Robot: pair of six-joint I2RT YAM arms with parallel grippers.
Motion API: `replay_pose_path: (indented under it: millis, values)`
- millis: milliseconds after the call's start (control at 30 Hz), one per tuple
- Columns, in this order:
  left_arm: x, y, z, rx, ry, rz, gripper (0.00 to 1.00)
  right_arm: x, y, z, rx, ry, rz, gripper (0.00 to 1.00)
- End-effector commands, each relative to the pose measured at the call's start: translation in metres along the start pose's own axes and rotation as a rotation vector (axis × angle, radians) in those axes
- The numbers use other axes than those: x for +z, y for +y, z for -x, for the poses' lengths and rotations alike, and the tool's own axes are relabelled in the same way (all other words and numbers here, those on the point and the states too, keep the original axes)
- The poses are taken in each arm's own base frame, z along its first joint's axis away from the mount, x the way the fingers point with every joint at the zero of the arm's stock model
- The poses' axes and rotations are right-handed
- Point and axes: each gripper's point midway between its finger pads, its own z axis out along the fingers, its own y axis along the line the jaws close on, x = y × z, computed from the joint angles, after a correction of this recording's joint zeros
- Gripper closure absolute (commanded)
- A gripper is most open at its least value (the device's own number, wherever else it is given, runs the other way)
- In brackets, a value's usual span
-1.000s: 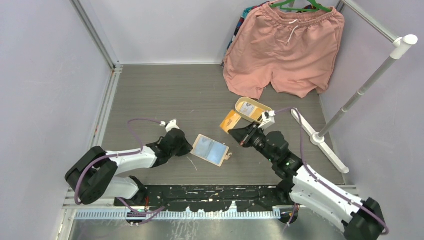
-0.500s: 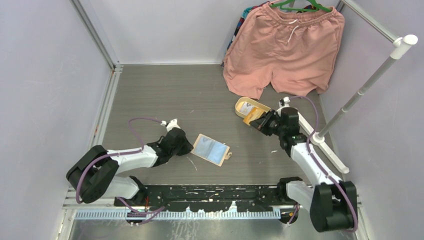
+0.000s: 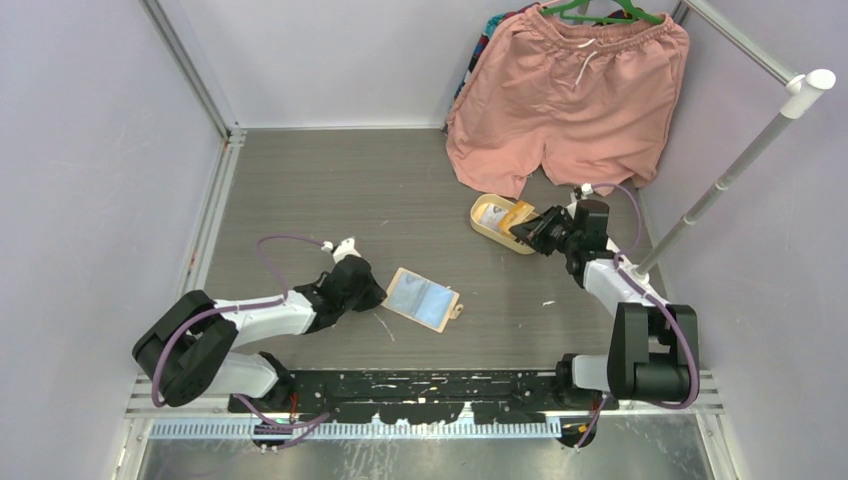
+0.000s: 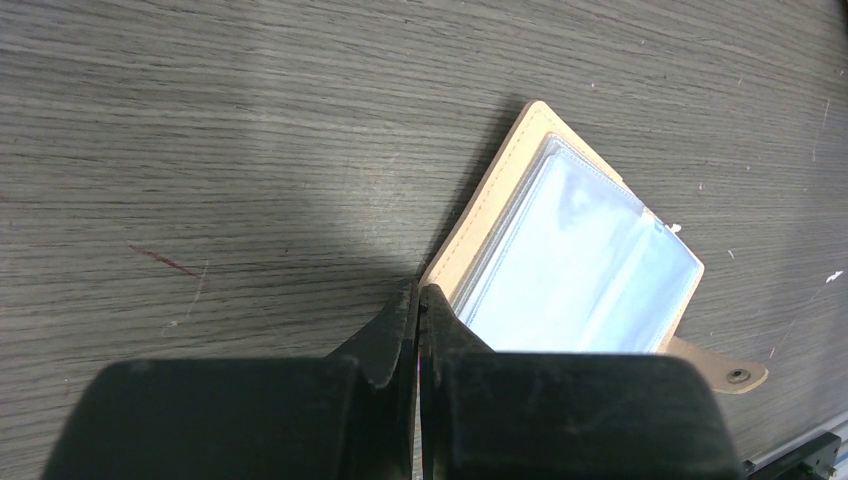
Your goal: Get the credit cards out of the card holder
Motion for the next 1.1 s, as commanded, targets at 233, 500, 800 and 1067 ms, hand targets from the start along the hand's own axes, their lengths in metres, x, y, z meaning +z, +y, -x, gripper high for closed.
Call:
replay_pose_path:
  millis: [233,500,800,1067]
  values:
    - [0.004,0.011,-0.007,0.035,0.020,0.040,1.00,0.015,0.002,0.031,0.031,-0.068,0.057,0.99]
    - [0.004,0.014,-0.009,0.031,0.025,0.048,1.00,0.028,-0.011,0.030,0.092,-0.062,0.062,0.99]
    - [0.002,0.017,-0.010,0.028,0.025,0.057,1.00,0.030,-0.020,0.029,0.204,-0.082,0.071,0.99]
    - [0.002,0.017,-0.010,0.025,0.026,0.058,1.00,0.029,-0.022,0.025,0.294,-0.069,0.074,0.99]
